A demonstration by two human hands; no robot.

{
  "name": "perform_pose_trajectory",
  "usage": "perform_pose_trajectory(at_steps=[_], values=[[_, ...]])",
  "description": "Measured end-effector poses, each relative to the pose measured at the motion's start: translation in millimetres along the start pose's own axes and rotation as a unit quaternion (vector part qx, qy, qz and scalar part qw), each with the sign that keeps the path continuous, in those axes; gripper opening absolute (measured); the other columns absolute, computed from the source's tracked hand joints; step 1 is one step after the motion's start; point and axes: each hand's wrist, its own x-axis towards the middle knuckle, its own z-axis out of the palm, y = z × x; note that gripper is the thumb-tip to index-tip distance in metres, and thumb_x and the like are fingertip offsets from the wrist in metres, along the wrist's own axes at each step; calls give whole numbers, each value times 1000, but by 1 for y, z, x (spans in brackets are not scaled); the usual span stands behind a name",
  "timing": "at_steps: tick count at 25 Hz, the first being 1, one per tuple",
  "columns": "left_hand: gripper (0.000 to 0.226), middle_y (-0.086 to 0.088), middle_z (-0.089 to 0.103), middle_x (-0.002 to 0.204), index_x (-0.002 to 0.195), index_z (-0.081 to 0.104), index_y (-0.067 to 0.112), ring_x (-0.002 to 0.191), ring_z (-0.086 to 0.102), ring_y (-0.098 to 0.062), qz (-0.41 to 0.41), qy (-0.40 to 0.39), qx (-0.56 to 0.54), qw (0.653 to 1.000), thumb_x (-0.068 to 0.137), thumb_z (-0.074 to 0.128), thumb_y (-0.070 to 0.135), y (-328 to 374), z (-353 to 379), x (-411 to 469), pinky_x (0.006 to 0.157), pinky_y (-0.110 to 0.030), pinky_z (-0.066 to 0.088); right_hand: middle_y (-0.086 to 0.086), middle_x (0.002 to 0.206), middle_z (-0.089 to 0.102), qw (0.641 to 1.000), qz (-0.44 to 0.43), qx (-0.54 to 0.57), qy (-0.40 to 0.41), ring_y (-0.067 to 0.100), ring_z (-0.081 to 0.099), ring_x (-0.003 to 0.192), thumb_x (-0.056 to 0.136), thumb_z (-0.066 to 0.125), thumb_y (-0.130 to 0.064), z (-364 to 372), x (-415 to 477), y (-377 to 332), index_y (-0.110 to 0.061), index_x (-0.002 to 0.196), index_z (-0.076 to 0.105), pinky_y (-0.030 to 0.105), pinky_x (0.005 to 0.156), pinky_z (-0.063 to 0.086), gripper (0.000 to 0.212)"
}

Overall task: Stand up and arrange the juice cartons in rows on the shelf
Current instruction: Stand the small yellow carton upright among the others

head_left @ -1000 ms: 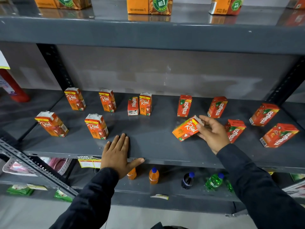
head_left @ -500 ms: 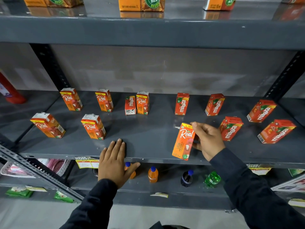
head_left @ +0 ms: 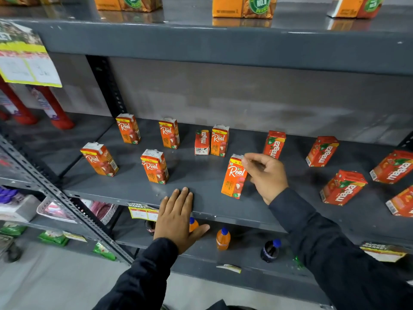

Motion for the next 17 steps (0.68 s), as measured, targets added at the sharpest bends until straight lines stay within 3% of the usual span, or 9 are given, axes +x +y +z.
perform_pose_trajectory(at_steps=[3, 5, 10, 17], values=[[101, -6, 23, 158, 150, 27, 11, 147, 18, -28, -3, 3, 7, 1000, 79, 30, 83, -7, -2, -2, 117, -46, 6, -18, 92, 68, 998, -38, -39, -42, -8, 66, 83, 82, 70, -27, 36, 12, -5, -38, 86, 66, 10, 61, 50, 13], [101, -6, 20, 159, 151, 24, 11, 147, 15, -28, -1, 6, 3, 1000, 79, 32, 82, -7, -3, -3, 117, -46, 1, -21, 93, 66, 996, -38, -58, -59, -15, 63, 81, 82, 69, -27, 47, 16, -1, -39, 89, 65, 6, 56, 47, 14], [100, -4, 7, 161, 153, 12, 14, 149, 3, -27, 13, 1, -2, 1000, 81, 31, 81, -4, -1, 0, 116, -44, -10, -21, 96, 68, 997, -28, -22, -63, -8, 66, 88, 83, 69, -24, 43, 14, 10, -40, 87, 68, 10, 62, 50, 17], [99, -6, 9, 160, 152, 16, 13, 148, 7, -29, 19, -7, 0, 1000, 82, 33, 79, -6, 1, 0, 116, -45, -6, -12, 105, 67, 993, -33, -28, -114, -6, 65, 94, 85, 66, -15, 37, 10, 10, -36, 93, 67, 12, 67, 51, 22]])
